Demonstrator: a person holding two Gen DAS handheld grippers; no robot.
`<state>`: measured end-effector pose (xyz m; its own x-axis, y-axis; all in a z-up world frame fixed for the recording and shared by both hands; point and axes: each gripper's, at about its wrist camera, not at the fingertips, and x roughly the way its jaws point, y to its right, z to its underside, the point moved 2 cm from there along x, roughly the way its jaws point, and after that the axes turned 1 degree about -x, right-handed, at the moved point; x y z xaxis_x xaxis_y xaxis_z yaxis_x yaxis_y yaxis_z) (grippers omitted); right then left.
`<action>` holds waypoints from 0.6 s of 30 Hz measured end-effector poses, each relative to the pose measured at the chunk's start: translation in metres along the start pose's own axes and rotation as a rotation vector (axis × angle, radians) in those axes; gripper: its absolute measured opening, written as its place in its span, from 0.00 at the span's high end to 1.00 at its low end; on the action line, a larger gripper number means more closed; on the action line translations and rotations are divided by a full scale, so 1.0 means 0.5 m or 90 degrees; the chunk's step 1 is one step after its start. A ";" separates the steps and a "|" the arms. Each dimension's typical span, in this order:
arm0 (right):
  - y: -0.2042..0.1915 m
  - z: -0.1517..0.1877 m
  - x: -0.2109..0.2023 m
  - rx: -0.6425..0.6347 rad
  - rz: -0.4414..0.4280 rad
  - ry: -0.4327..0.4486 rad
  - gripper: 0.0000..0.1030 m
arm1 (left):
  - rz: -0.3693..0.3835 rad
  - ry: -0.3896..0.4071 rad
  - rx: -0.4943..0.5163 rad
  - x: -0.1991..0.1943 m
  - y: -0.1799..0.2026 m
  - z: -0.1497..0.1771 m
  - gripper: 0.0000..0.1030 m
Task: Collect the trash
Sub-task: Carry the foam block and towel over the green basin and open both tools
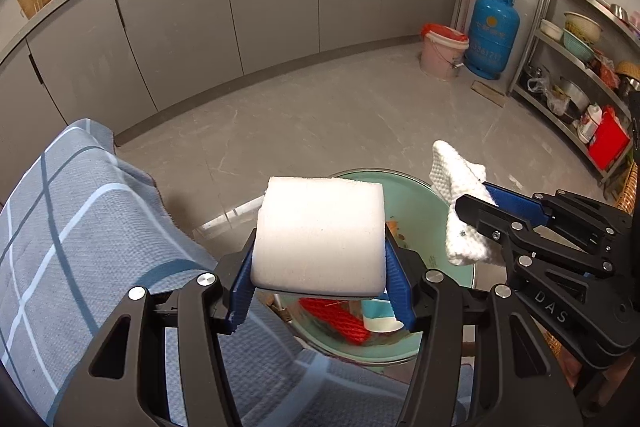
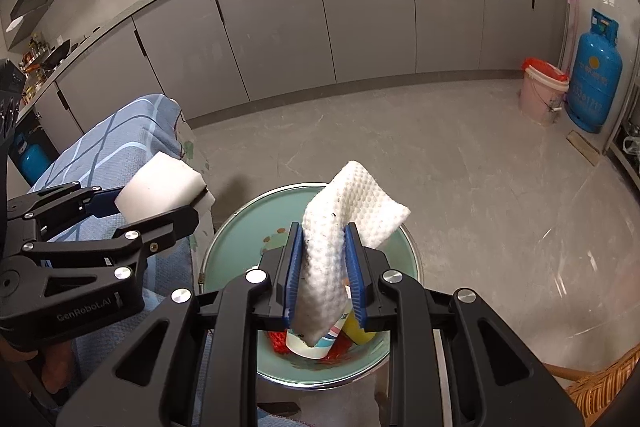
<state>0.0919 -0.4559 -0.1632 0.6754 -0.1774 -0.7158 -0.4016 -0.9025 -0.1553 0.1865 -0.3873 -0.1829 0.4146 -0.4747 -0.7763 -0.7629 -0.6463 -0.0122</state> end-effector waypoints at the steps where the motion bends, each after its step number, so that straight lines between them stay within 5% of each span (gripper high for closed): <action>1: 0.003 0.000 0.001 0.003 0.000 0.000 0.77 | 0.001 -0.002 0.001 0.004 0.003 0.000 0.46; 16: 0.017 -0.001 0.013 0.013 -0.011 -0.008 0.72 | 0.006 -0.017 0.003 0.032 0.015 0.006 0.45; 18: 0.021 -0.001 0.006 0.022 -0.012 0.004 0.51 | 0.007 -0.015 0.002 0.031 0.016 0.006 0.38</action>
<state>0.0899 -0.4663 -0.1663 0.6877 -0.1627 -0.7076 -0.4092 -0.8919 -0.1927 0.1854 -0.3977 -0.1968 0.3942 -0.4673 -0.7913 -0.7690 -0.6392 -0.0057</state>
